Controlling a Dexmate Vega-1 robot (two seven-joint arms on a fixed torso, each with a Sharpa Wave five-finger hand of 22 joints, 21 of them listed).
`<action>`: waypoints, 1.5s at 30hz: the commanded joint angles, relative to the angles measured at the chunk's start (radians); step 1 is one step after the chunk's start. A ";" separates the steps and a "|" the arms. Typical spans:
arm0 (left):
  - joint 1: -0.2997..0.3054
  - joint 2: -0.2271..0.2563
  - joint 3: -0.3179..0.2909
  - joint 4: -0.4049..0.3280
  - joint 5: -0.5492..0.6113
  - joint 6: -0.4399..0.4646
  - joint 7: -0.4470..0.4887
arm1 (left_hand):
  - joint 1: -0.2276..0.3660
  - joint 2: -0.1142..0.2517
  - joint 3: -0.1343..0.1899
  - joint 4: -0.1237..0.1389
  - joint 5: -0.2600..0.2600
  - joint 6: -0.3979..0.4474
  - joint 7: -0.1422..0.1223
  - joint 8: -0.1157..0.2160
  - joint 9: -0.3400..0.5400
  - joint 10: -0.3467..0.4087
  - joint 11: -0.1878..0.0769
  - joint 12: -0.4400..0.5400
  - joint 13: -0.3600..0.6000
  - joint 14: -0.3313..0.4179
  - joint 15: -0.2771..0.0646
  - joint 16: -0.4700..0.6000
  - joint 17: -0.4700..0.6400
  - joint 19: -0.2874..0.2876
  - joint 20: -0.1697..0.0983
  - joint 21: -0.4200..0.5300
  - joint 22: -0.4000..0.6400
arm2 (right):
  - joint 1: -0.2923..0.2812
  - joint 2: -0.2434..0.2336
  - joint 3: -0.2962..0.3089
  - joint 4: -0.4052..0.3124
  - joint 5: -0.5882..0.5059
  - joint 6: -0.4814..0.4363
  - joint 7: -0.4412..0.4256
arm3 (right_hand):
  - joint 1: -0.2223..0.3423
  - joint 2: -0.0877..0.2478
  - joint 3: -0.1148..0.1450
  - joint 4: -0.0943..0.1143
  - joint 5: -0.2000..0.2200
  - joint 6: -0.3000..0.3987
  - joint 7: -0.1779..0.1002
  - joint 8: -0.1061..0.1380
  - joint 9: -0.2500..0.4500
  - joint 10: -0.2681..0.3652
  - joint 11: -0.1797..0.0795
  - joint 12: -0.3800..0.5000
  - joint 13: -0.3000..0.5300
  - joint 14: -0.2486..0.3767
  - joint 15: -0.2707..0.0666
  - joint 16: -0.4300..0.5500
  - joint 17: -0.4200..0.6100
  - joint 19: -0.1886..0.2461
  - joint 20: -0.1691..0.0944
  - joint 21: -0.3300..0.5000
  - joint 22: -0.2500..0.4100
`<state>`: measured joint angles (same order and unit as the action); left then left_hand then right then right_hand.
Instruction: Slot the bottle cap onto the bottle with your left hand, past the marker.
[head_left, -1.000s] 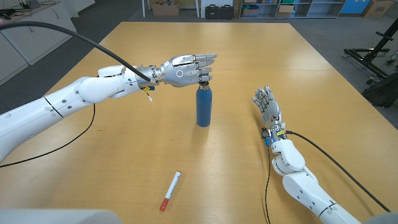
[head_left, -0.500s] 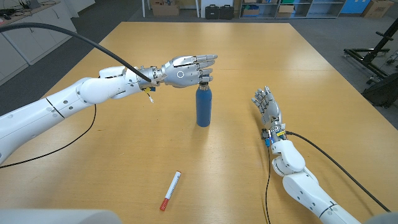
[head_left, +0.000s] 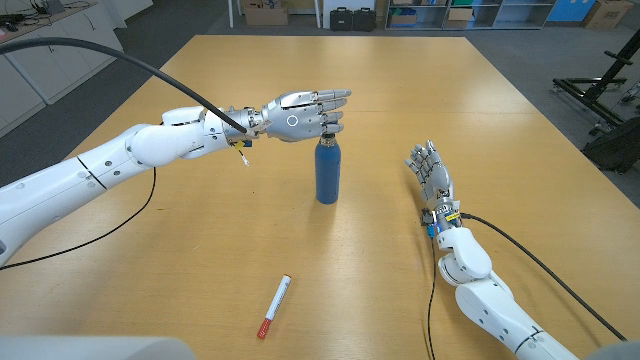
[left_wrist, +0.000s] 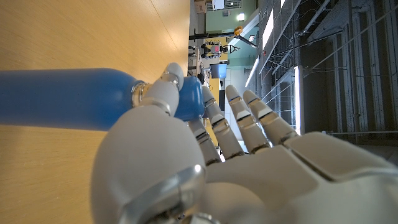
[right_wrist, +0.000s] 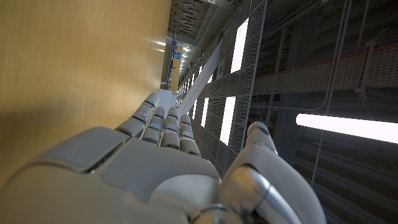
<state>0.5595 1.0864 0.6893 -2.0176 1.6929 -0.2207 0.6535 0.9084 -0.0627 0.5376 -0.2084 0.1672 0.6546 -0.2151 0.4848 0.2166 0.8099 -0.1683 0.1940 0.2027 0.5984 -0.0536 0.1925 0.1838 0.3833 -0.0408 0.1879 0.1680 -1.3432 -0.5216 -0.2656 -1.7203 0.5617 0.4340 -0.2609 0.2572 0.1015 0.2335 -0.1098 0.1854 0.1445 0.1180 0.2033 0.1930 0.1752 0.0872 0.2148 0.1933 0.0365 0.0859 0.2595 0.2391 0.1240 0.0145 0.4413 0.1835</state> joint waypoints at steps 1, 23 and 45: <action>0.016 0.007 0.001 0.009 0.005 0.023 0.006 | -0.001 0.013 0.048 0.039 0.007 0.109 -0.003 0.038 0.004 0.061 -0.056 0.005 0.004 0.008 -0.164 0.000 0.005 0.002 -0.065 0.001 0.002 | 0.003 -0.001 -0.005 -0.005 -0.002 -0.010 -0.001 | -0.003 0.005 -0.006 0.001 0.010 0.009 0.001 0.000 0.004 0.009 -0.002 0.001 0.004 0.008 0.002 0.001 0.006 0.009 0.003 -0.004 0.005; 0.031 0.008 0.015 0.026 0.011 0.032 0.015 | 0.004 0.008 0.051 0.035 0.007 0.104 -0.004 0.038 0.004 0.058 -0.056 0.004 0.004 0.005 -0.164 -0.002 0.005 0.003 -0.062 0.001 0.002 | 0.004 -0.002 -0.010 -0.004 -0.012 -0.017 -0.010 | -0.002 0.005 -0.006 0.001 0.010 0.010 -0.002 0.000 0.004 0.008 -0.001 0.001 0.004 0.008 0.003 0.000 0.006 0.010 0.003 -0.007 0.005; 0.043 0.003 0.029 0.023 0.015 0.038 -0.003 | 0.003 -0.005 0.054 0.035 0.006 0.076 -0.004 0.031 0.003 0.029 -0.055 -0.004 0.003 -0.002 -0.163 -0.004 0.006 0.001 -0.058 0.001 0.003 | 0.000 -0.005 -0.008 -0.005 -0.012 -0.019 -0.012 | -0.002 0.006 -0.006 0.001 0.010 0.010 -0.002 0.000 0.004 0.009 -0.003 0.001 0.004 0.008 0.001 -0.001 0.006 0.012 0.003 -0.011 0.005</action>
<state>0.5933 1.0898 0.7165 -1.9879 1.7082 -0.1954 0.6644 0.9101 -0.0615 0.5447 -0.2154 0.1722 0.6548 -0.2150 0.5005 0.2167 0.8006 -0.1771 0.1937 0.2033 0.5983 -0.0536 0.1913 0.1837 0.3834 -0.0408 0.1879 0.1703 -1.3408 -0.5245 -0.2741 -1.7281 0.5472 0.4138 -0.2764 0.2572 0.1015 0.2306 -0.1127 0.1854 0.1445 0.1180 0.2033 0.1930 0.1752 0.0872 0.2148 0.1933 0.0382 0.0875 0.2596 0.2390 0.1277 0.0182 0.4325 0.1835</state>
